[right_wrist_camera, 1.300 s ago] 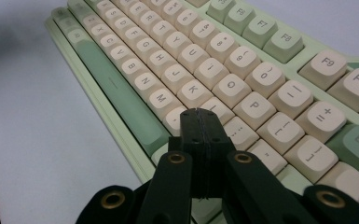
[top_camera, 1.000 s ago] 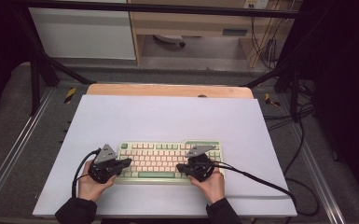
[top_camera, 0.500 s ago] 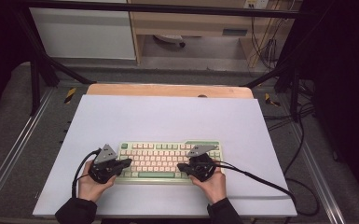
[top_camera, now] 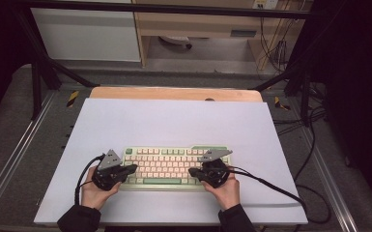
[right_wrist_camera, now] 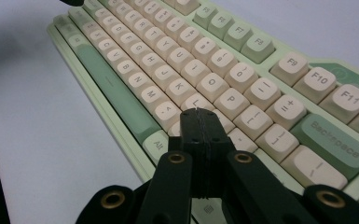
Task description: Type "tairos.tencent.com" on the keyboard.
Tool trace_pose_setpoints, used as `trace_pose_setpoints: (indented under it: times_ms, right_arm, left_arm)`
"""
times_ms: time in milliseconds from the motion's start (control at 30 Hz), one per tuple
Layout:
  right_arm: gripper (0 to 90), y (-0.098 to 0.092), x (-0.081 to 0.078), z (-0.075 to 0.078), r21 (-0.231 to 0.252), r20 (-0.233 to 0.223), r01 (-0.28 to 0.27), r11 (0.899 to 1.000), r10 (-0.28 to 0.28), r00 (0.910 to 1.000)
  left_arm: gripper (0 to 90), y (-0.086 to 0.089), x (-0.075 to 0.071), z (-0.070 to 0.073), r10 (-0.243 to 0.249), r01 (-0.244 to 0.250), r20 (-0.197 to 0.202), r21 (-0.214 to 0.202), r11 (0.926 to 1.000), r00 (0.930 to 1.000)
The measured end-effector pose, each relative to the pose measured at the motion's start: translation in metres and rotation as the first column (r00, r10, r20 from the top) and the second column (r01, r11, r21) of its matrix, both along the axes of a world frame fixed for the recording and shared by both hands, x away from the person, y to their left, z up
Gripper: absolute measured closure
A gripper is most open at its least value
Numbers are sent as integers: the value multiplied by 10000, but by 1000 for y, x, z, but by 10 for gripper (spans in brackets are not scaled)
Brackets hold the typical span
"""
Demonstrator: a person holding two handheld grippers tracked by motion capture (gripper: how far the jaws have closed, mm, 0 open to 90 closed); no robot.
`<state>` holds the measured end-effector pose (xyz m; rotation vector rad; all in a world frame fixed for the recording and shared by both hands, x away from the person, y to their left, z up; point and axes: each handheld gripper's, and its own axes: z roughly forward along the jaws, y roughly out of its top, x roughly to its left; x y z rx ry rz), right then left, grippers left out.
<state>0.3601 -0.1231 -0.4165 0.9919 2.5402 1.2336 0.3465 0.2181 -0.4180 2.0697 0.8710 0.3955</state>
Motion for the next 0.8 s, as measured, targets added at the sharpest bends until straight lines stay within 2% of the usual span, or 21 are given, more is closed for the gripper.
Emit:
trace_pose_setpoints:
  times_ms: [433, 800]
  right_arm:
    - [900, -18, -3, -4, 141, -7, 224, 9996, -224, 9997]
    - [900, -22, -4, -2, 154, 63, 244, 9996, -245, 9997]
  left_arm:
    - [899, -12, -1, 0, -139, 140, -85, 110, 9998, 9999]
    - [899, -31, 3, 3, -306, 308, -92, 298, 9991, 9995]
